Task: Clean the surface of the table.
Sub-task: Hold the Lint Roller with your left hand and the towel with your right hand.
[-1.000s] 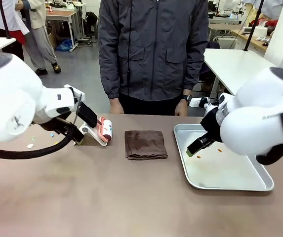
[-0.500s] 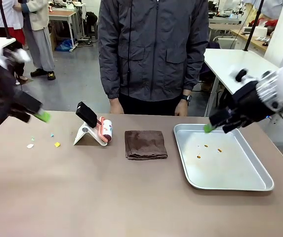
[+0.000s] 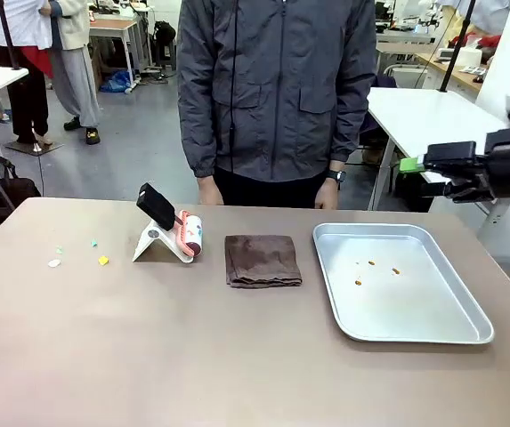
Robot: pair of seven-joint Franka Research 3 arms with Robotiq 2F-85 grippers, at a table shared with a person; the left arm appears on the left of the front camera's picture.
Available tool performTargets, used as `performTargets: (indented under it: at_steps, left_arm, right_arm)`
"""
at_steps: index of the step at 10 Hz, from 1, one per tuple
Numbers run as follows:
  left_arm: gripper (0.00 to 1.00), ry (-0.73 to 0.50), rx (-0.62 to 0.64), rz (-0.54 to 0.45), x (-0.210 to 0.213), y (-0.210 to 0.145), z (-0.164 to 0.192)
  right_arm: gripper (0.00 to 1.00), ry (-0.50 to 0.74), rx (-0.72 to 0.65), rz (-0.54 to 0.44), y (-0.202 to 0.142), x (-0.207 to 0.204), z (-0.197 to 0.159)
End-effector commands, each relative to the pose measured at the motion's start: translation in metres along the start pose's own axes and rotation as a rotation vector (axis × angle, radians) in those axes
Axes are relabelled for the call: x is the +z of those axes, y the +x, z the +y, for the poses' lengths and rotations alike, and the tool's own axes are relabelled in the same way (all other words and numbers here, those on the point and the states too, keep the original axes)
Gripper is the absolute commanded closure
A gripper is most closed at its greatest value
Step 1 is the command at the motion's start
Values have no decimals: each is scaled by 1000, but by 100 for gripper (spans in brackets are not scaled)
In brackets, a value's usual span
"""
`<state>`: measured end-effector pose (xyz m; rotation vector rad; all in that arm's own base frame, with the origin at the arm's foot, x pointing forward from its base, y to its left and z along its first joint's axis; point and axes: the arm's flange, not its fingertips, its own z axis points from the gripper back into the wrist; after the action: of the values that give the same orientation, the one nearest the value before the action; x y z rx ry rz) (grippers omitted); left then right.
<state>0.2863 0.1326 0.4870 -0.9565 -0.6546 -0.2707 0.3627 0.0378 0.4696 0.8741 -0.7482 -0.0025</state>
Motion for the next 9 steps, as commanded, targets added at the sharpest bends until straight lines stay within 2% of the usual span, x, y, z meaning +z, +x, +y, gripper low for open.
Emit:
performTargets:
  at_steps: [1, 2, 3, 4, 5, 6, 9]
  left_arm:
    - [0, -86, 40, -75, -1, -27, 11]
    - [0, -114, 52, -121, -1, -35, 16]
    - [0, -126, 65, -147, -8, -37, 18]
    - [0, -121, 89, -147, -21, -35, 19]
    - [0, -69, 91, -126, -31, -33, 22]
    - [0, -115, 94, -144, 13, -17, 30]
    - [0, -115, 94, -144, 13, -17, 30]
  right_arm:
    - [0, 108, -55, -10, -266, 96, -121]
    - [0, 171, -64, -2, -276, 93, -150]
    - [0, 203, -15, 13, -282, 86, -167]
    - [0, 240, 8, 17, -286, 79, -178]
    - [0, 226, 15, 42, -286, 73, -183]
    - [0, 202, -51, -19, -35, -14, -123]
    - [0, 202, -51, -19, -35, -14, -123]
